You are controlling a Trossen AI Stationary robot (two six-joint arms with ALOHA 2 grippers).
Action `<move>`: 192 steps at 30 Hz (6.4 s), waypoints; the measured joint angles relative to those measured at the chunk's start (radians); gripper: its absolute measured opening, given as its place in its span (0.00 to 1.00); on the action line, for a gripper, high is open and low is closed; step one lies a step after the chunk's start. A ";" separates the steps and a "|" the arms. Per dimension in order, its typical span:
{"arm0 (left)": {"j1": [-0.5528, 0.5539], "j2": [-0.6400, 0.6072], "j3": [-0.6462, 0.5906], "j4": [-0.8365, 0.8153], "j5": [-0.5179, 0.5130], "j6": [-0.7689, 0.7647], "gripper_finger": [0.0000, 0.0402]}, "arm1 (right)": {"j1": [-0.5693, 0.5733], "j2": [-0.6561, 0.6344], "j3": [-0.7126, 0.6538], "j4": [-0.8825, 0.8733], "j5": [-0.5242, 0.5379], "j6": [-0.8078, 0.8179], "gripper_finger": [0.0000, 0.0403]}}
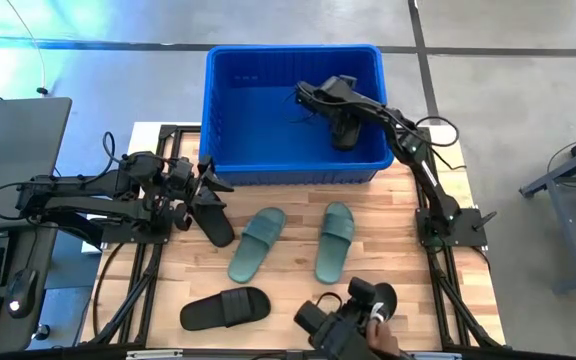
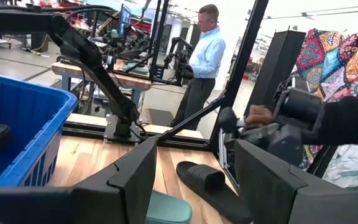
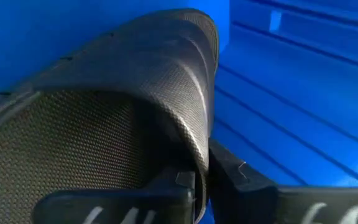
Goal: Pick and place slides into bin
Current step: Put the top right black slide into the bin, then put the top left black slide into the bin
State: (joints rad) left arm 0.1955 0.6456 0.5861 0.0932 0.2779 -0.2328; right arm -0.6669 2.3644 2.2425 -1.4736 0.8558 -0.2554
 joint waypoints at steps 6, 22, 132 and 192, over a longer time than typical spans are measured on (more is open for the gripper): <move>0.000 0.000 0.000 -0.012 0.000 0.000 0.50 | -0.038 0.006 0.000 0.000 -0.164 -0.008 0.03; 0.000 0.000 0.000 -0.049 0.000 0.000 0.50 | -0.060 0.006 0.000 -0.055 -0.397 -0.013 0.32; -0.438 0.897 0.372 -1.588 -0.557 -0.664 0.40 | 0.964 -0.578 0.000 -0.007 -0.627 0.659 0.43; -0.294 0.897 0.135 -1.375 -0.768 -0.767 0.07 | 0.964 -0.578 0.000 0.049 -0.626 0.727 0.43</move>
State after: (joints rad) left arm -0.0986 1.5425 0.7212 -1.2823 -0.4897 -0.9996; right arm 0.2970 1.7863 2.2429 -1.4242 0.2295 0.4712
